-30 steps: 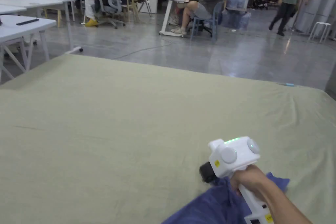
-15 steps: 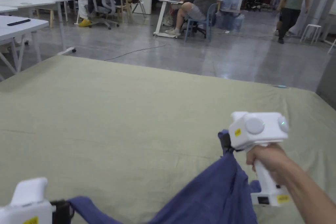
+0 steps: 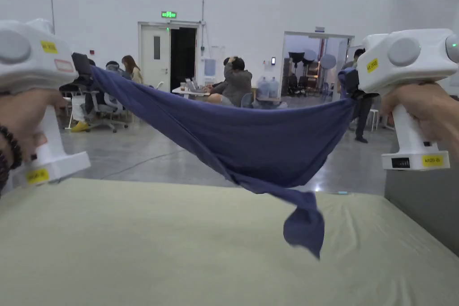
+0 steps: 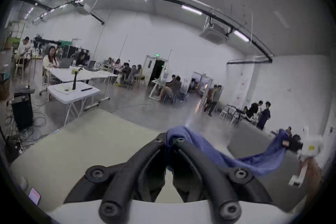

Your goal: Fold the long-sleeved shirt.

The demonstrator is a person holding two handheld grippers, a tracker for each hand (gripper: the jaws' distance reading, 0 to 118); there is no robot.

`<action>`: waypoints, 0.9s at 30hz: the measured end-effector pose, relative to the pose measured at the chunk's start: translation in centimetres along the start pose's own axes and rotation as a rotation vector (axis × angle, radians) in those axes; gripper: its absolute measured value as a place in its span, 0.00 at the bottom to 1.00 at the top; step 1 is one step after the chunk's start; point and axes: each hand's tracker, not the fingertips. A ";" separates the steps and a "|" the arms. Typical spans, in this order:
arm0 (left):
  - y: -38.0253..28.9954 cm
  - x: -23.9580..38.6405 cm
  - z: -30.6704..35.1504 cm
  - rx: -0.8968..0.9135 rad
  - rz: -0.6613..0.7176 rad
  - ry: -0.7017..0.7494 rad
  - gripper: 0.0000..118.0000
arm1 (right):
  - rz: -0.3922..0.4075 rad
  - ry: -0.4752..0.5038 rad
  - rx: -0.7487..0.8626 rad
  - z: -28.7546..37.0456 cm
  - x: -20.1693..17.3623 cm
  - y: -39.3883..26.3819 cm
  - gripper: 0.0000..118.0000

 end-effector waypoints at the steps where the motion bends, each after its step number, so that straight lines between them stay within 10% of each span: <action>1: 0.9 0.5 -0.5 -0.007 0.006 -0.006 0.00 | -0.016 -0.006 0.027 0.3 0.4 0.7 0.02; 8: -0.9 3.1 -1.9 0.003 -0.009 0.016 0.00 | -0.109 -0.006 0.053 -0.6 2.6 -0.8 0.02; 20: -27.8 -6.2 -6.3 -0.403 0.048 0.081 0.00 | -0.226 0.020 -0.402 -11.0 1.1 -30.2 0.02; 27: -28.3 -8.4 -3.8 -0.410 0.069 0.047 0.00 | -0.225 0.043 -0.430 -9.5 1.3 -33.9 0.02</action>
